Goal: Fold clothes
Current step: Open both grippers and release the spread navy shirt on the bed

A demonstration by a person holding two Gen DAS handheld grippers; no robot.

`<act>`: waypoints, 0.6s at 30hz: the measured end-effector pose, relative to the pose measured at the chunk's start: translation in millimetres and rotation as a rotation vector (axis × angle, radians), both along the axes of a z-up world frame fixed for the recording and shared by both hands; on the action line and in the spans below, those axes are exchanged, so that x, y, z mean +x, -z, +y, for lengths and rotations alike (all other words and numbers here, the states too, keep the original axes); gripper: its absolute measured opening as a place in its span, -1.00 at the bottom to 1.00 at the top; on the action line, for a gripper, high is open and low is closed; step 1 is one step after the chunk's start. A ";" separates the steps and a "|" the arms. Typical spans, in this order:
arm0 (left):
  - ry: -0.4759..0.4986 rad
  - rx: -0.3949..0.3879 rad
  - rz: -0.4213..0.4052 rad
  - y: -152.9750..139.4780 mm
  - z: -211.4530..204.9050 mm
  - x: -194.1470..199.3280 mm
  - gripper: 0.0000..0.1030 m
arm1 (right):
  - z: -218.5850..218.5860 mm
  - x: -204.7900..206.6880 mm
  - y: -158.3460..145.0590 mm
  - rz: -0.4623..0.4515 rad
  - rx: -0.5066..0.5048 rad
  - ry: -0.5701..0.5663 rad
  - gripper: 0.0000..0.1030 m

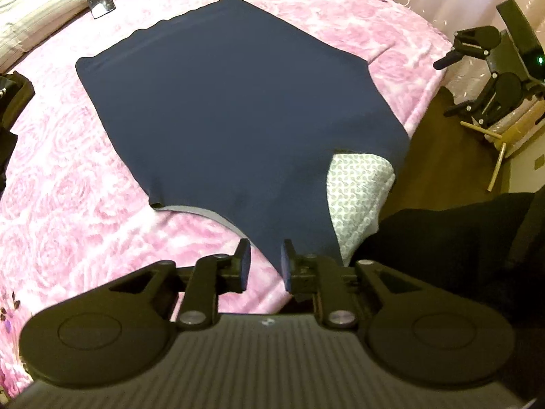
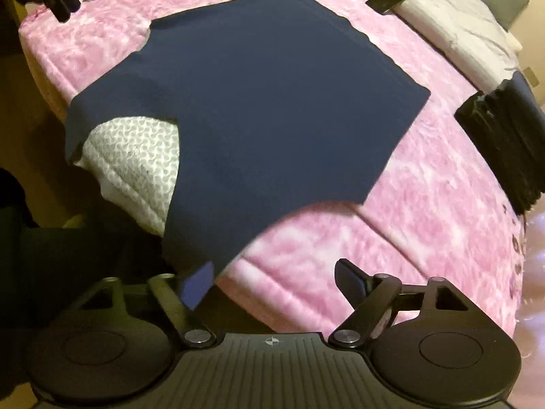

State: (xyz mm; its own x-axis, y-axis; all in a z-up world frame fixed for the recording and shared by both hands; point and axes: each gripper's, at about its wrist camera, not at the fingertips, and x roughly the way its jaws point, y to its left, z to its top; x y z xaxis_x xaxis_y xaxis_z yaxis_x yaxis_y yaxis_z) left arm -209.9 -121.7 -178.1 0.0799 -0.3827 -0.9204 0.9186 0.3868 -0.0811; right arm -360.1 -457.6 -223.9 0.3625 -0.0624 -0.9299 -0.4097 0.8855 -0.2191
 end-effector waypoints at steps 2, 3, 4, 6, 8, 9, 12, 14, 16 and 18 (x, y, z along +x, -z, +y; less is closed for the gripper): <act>-0.009 0.009 -0.011 6.3 -1.8 2.3 -0.67 | -1.5 11.9 1.8 0.002 0.011 -0.006 0.57; -0.009 0.016 -0.021 10.0 -2.4 2.3 -0.66 | -2.0 18.0 4.5 0.003 0.016 -0.007 0.57; -0.004 0.020 -0.030 13.3 -2.6 1.5 -0.64 | -3.1 22.8 6.4 0.006 0.024 -0.008 0.57; 0.008 0.022 -0.047 19.7 -1.8 0.0 -0.61 | -4.1 30.2 9.0 0.023 0.042 -0.012 0.57; 0.013 0.016 -0.060 23.2 0.1 -0.1 -0.57 | -0.5 35.3 10.2 0.034 0.043 -0.020 0.57; 0.013 0.009 -0.068 23.3 1.9 0.4 -0.54 | 2.5 36.6 8.6 0.029 0.037 -0.023 0.57; 0.006 -0.029 -0.099 16.7 10.5 2.5 -0.38 | 13.3 38.8 1.6 0.005 0.022 -0.028 0.57; 0.004 -0.056 -0.116 10.8 18.3 3.7 -0.35 | 22.4 37.1 -4.4 -0.022 0.011 -0.017 0.57; 0.013 -0.081 -0.132 5.8 26.4 3.7 -0.34 | 32.6 34.9 -11.1 -0.052 0.003 0.004 0.57; 0.027 -0.099 -0.152 3.1 33.3 2.7 -0.34 | 41.7 31.5 -20.3 -0.087 -0.004 0.031 0.57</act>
State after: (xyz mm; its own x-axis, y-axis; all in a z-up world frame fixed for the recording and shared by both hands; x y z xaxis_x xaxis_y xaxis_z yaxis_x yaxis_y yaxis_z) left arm -207.1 -88.4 -181.2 0.2038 -0.4746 -0.8563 0.9330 0.3590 0.0231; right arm -328.6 -415.9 -203.6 0.4396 -0.0784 -0.8948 -0.3615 0.8965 -0.2561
